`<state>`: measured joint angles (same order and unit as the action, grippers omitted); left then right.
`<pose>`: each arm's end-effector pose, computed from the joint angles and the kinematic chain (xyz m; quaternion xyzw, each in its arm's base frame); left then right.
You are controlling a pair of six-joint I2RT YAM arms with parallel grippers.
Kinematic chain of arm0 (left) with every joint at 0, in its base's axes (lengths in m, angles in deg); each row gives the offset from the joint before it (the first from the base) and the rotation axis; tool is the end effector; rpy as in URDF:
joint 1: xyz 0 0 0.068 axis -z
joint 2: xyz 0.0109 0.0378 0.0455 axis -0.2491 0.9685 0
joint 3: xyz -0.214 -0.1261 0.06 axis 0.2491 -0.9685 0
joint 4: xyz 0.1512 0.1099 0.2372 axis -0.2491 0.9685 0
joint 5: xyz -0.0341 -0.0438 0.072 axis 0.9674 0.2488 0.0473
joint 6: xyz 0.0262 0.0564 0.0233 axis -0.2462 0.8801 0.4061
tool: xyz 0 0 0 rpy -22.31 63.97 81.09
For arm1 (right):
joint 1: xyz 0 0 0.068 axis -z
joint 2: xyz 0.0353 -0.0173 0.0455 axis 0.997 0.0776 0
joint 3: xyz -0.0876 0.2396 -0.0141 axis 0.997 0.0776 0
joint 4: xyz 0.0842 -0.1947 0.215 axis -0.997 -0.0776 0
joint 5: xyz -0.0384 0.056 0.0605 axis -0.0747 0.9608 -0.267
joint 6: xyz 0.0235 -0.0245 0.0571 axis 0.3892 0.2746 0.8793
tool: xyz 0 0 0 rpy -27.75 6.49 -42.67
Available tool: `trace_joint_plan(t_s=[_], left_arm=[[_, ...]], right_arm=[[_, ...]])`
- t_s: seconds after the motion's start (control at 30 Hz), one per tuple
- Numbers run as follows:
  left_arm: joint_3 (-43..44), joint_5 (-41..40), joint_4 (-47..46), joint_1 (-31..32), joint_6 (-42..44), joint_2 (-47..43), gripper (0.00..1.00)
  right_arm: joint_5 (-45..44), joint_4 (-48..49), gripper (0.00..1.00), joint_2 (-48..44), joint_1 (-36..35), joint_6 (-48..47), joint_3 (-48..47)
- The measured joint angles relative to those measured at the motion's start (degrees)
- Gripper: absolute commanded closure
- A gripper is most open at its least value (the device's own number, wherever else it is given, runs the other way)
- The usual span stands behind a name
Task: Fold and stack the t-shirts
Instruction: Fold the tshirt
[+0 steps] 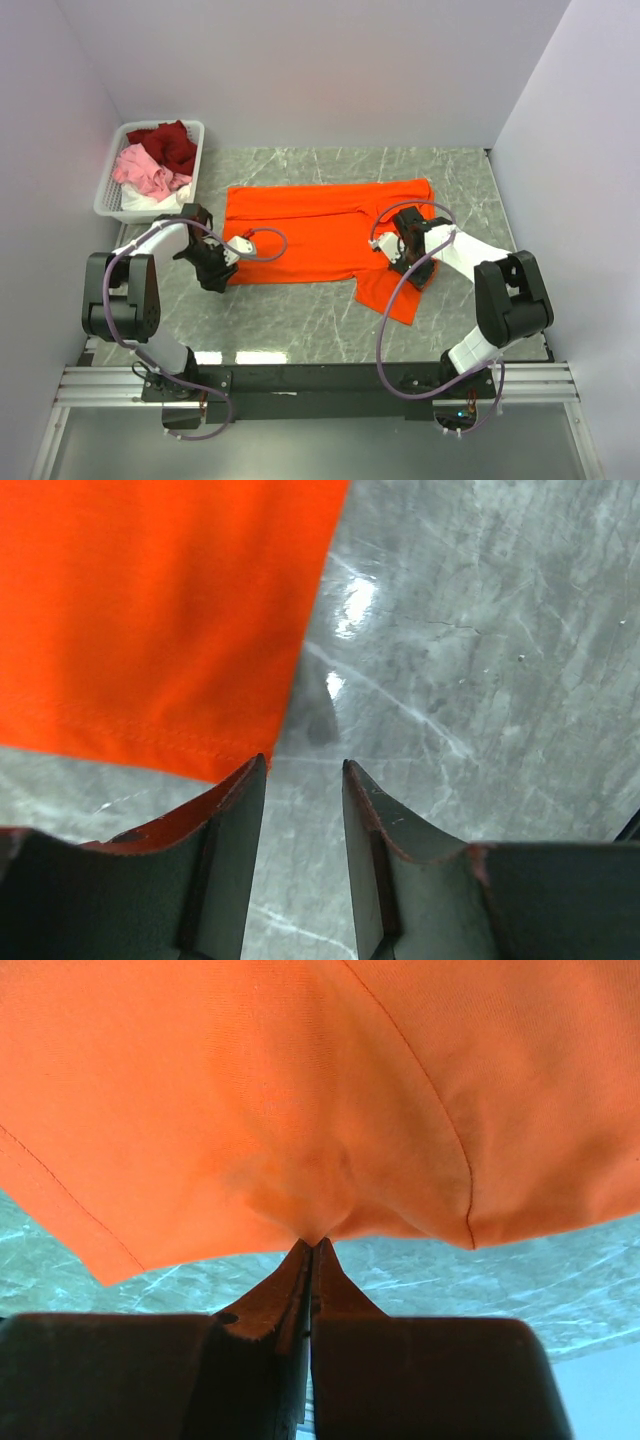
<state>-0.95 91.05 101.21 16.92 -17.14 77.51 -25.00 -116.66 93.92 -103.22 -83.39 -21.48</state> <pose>0.2993 -0.0354 0.1151 0.5492 0.8067 -0.1714 0.1350 0.2883 0.0910 0.1073 -0.4470 0.8928 -0.0159 0.0539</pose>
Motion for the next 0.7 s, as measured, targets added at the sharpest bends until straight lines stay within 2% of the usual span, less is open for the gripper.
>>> trace_joint_plan(t_s=[0.23, 0.27, 0.43, 0.5, 0.7], left_arm=[[-2.6, -1.11, -3.26, 0.7, -0.02, 0.48, 0.67], [-2.67, -1.2, -3.54, 0.7, -0.07, 0.48, 0.73], [-3.13, -1.95, -5.46, 0.7, 0.09, 0.2, 0.87], [-3.41, -2.08, -6.03, 0.7, 0.15, -0.02, 0.99], [-3.54, -2.1, -5.97, 0.7, 0.17, -0.44, 1.0]], right_arm=[[0.22, -0.52, 1.0, 0.0, 0.48, 0.15, -0.02], [0.24, -0.63, 1.0, 0.0, 0.48, 0.15, -0.02], [0.24, -0.94, 1.0, -0.11, 0.48, 0.17, -0.02], [0.24, -1.05, 1.0, -0.17, 0.48, 0.2, -0.02], [0.96, -1.55, 1.0, -0.68, 0.57, 0.81, -0.02]])
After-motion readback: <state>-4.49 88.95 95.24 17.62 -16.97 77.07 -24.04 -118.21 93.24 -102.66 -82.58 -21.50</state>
